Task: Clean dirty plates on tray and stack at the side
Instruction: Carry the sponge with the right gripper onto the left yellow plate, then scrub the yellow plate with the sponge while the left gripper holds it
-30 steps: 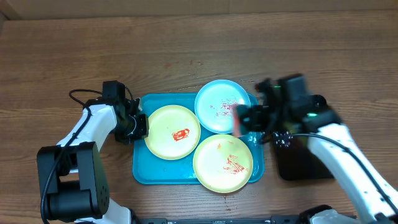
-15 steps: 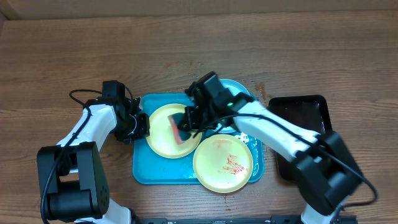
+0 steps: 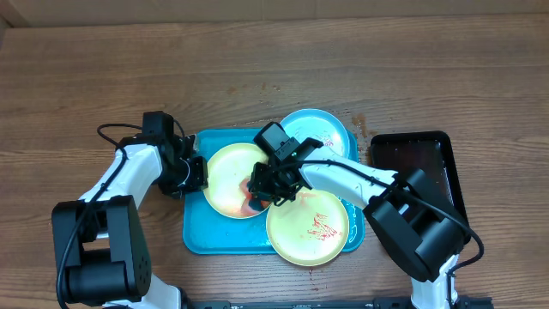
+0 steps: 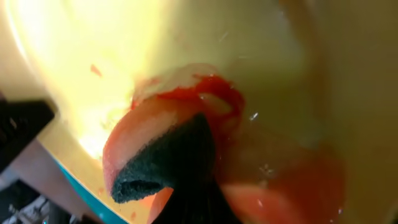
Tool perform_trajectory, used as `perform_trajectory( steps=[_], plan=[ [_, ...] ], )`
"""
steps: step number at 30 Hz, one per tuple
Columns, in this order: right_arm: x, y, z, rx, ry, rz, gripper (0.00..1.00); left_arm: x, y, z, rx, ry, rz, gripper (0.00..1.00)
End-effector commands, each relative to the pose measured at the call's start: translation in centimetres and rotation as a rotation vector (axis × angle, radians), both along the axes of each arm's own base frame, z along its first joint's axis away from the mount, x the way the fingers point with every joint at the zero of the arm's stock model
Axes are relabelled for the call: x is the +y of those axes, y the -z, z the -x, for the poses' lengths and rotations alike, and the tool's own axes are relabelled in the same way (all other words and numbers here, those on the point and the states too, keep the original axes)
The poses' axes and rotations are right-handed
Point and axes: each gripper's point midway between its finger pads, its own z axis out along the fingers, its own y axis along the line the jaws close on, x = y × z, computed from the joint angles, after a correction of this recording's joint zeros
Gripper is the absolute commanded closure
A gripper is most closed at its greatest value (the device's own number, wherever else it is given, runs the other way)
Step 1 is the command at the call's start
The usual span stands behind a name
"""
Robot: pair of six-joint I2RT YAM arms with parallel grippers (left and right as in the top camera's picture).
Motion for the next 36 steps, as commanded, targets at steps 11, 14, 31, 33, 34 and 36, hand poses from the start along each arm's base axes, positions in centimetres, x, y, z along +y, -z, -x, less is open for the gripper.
perform_trajectory(
  steps=[11, 14, 31, 33, 34, 36],
  plan=[
    [1.4, -0.5, -6.5, -0.324, -0.013, -0.035, 0.96, 0.0, 0.4, 0.2, 0.006, 0.016, 0.001, 0.96],
    [2.5, -1.0, -6.9, -0.362, -0.072, -0.081, 0.96, 0.0, 0.4, 0.2, 0.007, 0.016, 0.001, 0.96],
    [8.2, -0.3, 0.2, -0.115, -0.339, -0.432, 0.96, -1.8, 0.4, 0.3, 0.003, 0.078, -0.010, 0.96],
    [7.5, 0.4, -1.0, -0.127, -0.281, -0.373, 0.96, -1.6, 0.5, 0.4, 0.007, 0.075, -0.019, 0.96],
    [6.9, 0.6, -1.9, -0.138, -0.252, -0.341, 0.96, -1.6, 0.5, 0.4, 0.008, 0.075, -0.019, 0.96],
    [5.5, 1.1, -3.6, -0.151, -0.196, -0.273, 0.96, -1.6, 0.5, 0.5, 0.010, 0.075, -0.018, 0.96]
  ],
)
